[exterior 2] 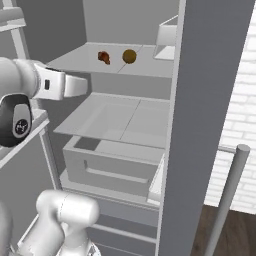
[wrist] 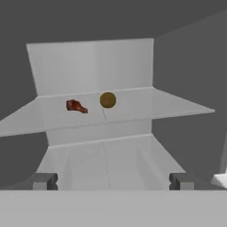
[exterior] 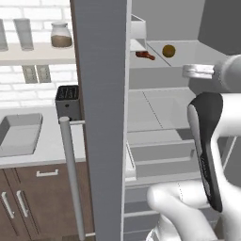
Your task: Place one avocado and one chicken drumstick in each tupperware on the nearby counter, to pack two identical lunches.
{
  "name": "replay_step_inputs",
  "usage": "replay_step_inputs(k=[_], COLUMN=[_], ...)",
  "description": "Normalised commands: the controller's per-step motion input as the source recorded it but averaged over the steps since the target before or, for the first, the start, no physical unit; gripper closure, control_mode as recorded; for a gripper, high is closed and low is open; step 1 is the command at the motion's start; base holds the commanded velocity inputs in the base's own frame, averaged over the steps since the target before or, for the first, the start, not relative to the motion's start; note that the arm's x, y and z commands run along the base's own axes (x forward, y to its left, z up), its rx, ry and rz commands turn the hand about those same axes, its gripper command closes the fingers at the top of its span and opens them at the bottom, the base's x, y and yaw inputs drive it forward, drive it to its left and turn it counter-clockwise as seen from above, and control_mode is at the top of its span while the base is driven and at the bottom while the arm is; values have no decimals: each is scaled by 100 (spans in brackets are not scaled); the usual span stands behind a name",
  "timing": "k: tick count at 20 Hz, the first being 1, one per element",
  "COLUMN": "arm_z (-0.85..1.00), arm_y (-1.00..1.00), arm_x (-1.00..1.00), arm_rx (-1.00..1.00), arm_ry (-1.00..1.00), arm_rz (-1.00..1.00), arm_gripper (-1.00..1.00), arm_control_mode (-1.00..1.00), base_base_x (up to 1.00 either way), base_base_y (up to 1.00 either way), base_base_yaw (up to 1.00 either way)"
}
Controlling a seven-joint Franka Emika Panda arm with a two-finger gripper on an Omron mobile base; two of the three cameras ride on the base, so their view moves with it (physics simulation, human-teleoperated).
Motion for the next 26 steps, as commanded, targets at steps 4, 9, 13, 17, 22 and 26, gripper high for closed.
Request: replay_step_inputs(k=[4,9,13,17,22,26], arm_z=[31,-4,-14,-25,-15,-11], arm_y=[-29,-7,-15,-23,-9,0], arm_x=[69,80,76,66,77,79], arm_rx=[0,0,0,0,0,0], arm_ry=[10,12,3,3,2,5], arm_rz=[0,0,0,0,0,0], arm_gripper=[-100,-100,-100,-100,-100,-100], arm_control_mode=[-100,-100,-100,-100,-100,-100], base_base_x=[0,0,0,0,0,0], base_base_y=[0,0,0,0,0,0], base_base_yaw=[0,0,0,0,0,0])
